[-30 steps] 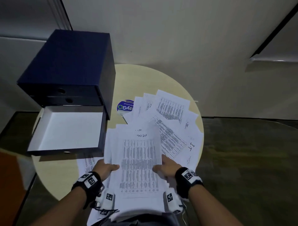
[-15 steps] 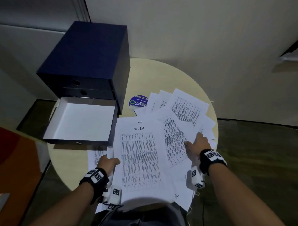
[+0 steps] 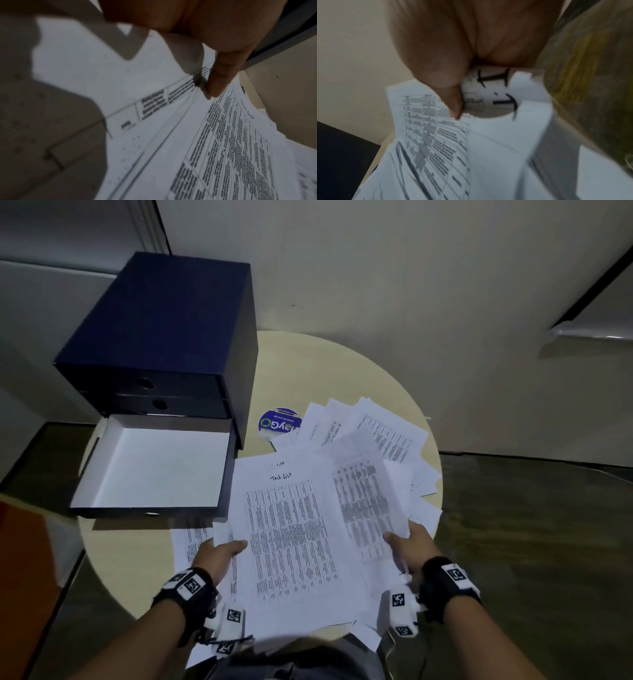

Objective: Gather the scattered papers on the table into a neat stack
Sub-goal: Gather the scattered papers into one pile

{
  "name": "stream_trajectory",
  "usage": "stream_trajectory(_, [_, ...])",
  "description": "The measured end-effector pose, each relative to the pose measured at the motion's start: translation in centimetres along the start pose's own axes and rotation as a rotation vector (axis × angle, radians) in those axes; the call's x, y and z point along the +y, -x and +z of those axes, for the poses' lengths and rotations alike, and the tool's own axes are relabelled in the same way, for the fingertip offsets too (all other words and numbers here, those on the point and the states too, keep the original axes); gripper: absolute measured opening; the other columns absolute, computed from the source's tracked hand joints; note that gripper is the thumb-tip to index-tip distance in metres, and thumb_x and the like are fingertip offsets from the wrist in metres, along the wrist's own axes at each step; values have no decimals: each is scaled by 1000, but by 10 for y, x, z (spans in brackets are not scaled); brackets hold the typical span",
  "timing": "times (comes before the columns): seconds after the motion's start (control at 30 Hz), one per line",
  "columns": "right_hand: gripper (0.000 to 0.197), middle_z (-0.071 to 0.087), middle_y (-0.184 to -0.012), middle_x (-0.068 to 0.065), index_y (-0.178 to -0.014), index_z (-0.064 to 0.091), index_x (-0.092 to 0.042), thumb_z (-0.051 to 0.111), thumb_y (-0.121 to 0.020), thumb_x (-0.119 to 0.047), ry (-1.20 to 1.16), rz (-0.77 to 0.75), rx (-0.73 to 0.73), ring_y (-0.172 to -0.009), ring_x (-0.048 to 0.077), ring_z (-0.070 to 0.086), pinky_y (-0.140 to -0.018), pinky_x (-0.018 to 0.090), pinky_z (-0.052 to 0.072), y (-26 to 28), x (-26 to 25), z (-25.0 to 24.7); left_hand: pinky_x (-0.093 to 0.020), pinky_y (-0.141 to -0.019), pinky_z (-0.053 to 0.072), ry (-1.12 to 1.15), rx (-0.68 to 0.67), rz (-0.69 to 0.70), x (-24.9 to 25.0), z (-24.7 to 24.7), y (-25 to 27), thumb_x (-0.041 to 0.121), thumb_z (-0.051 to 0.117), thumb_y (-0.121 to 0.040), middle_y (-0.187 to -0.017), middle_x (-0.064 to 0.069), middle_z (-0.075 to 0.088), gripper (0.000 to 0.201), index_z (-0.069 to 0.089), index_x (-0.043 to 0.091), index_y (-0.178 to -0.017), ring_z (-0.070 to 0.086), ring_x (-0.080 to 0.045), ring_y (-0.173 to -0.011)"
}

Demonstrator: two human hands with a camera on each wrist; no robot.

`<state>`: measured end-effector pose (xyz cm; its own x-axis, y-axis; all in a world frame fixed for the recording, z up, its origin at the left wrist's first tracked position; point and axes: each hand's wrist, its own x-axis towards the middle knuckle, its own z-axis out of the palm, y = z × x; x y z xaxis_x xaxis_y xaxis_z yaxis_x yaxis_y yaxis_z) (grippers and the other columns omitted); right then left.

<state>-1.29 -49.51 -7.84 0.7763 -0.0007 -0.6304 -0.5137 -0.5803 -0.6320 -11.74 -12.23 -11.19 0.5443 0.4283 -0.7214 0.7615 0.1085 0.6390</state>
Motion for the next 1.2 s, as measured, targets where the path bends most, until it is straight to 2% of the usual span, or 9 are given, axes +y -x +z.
stream_trajectory(0.13, [19, 66, -77, 4, -117, 62, -12, 58, -98, -14, -100, -102, 284, -66, 23, 60, -65, 32, 50, 18, -21, -38, -36, -90, 44, -22, -6, 15, 0, -3, -2, 28, 81, -77, -115, -15, 69, 53, 62, 0, -119, 63, -32, -102])
stream_trajectory(0.27, [13, 61, -62, 13, -111, 63, -11, 59, -99, -14, -259, -162, 465, -43, 21, 51, -41, 28, 42, 41, -56, -95, -36, -90, 43, -35, -8, 5, 1, -3, 1, 24, 78, -79, -120, -14, 66, 51, 60, 0, -120, 60, -33, -104])
stream_trajectory(0.37, [18, 72, -90, 21, -114, 64, -7, 61, -98, -14, -417, -249, 445, -62, 28, 64, -54, 37, 53, 52, -78, -120, -36, -94, 37, -7, -5, 1, 7, -2, 9, 17, 75, -83, -132, -16, 56, 62, 47, -4, -135, 52, -38, -123])
stream_trajectory(0.5, [20, 72, -102, 6, -115, 64, -10, 61, -96, -3, -499, -268, 278, -72, 11, 73, -55, 24, 58, 55, -93, -90, -34, -92, 34, -1, -24, -8, 13, -2, 18, 8, 70, -86, -141, -25, 48, 62, 42, -8, -139, 47, -40, -128])
stream_trajectory(0.67, [66, 51, -149, 12, -147, 45, -9, 74, -90, -24, -117, -121, 122, -129, 31, 55, -105, 43, 46, 32, -71, 1, -40, -105, 30, 110, -96, -56, 14, -7, 17, 27, 70, -87, -144, -16, 48, 63, 48, 0, -139, 41, -33, -135])
stream_trajectory(0.8, [70, 64, -128, 16, -149, 38, -16, 72, -89, -28, 49, -3, -13, -85, 29, 69, -67, 38, 59, 18, -54, 74, -48, -114, 23, 133, -145, -42, 10, -7, 18, 72, 69, -67, -151, -6, 43, 100, 43, 13, -145, 36, -27, -140])
stream_trajectory(0.97, [31, 64, -87, -4, -108, 56, -18, 62, -91, -44, 335, -118, -168, -65, 11, 62, -48, 21, 46, 14, -56, 103, -33, -95, 38, 10, -113, -10, 13, -7, 29, 41, 81, -74, -121, -4, 61, 63, 54, 14, -123, 55, -22, -107])
stream_trajectory(1.1, [44, 64, -117, 6, -119, 62, -11, 59, -90, -44, 253, -136, 182, -99, 22, 62, -81, 28, 50, -6, -52, 81, -45, -99, 49, -97, -26, 13, -38, -4, -39, 78, 81, -33, -122, -5, 68, 118, 58, 9, -126, 65, -27, -107])
stream_trajectory(1.2, [69, 41, -147, 19, -144, 43, -8, 64, -86, -39, 92, 83, 439, -131, 38, 44, -106, 45, 41, -27, -48, 57, -47, -99, 49, -136, -2, -13, -62, -1, -69, 80, 80, -31, -123, -3, 67, 123, 56, 10, -129, 65, -26, -109])
